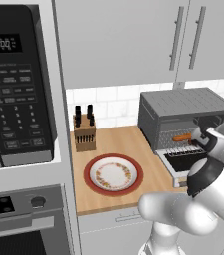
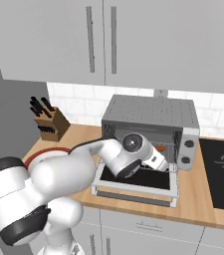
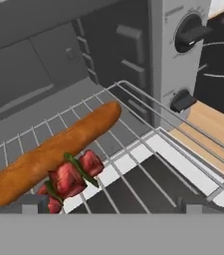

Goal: Pick up the kebab skewer and baguette bread, and place them inside the toaster oven. Close the toaster oven door and start by setting the timer.

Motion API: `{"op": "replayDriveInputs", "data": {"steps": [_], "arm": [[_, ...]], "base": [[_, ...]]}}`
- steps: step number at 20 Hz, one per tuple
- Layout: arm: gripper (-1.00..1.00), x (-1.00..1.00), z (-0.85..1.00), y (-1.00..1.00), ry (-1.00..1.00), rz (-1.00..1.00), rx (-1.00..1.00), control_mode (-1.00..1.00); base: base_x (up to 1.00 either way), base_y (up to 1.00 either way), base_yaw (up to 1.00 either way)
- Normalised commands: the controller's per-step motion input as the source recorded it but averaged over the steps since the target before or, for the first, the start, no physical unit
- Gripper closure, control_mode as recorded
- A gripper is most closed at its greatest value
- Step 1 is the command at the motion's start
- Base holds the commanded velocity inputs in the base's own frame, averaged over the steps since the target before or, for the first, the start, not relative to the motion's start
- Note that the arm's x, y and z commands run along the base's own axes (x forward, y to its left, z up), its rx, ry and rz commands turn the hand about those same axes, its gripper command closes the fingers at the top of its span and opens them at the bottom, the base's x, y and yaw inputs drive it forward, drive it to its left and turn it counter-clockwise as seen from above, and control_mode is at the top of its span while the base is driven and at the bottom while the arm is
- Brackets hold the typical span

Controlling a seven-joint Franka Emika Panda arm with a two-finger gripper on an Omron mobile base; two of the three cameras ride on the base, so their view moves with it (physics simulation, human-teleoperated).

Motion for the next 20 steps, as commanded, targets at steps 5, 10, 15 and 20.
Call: {"op": "replayDriveInputs", "data": {"steps": [5, 10, 15, 20], "arm": [[-1.00, -0.09, -0.04, 0.00, 0.00, 0.10, -0.20, -1.00], [-1.00, -0.22, -0.03, 0.00, 0.00, 0.13, -0.09, -1.00], [-1.00, -0.15, 0.00, 0.00, 0.00, 0.14, -0.06, -1.00], [-1.00, -0.12, -0.05, 0.01, 0.00, 0.16, -0.08, -1.00]], "base": [[0.00, 0.00, 0.00], [0.00, 0.00, 0.00], [0.00, 0.00, 0.00], [0.00, 0.00, 0.00]]}}
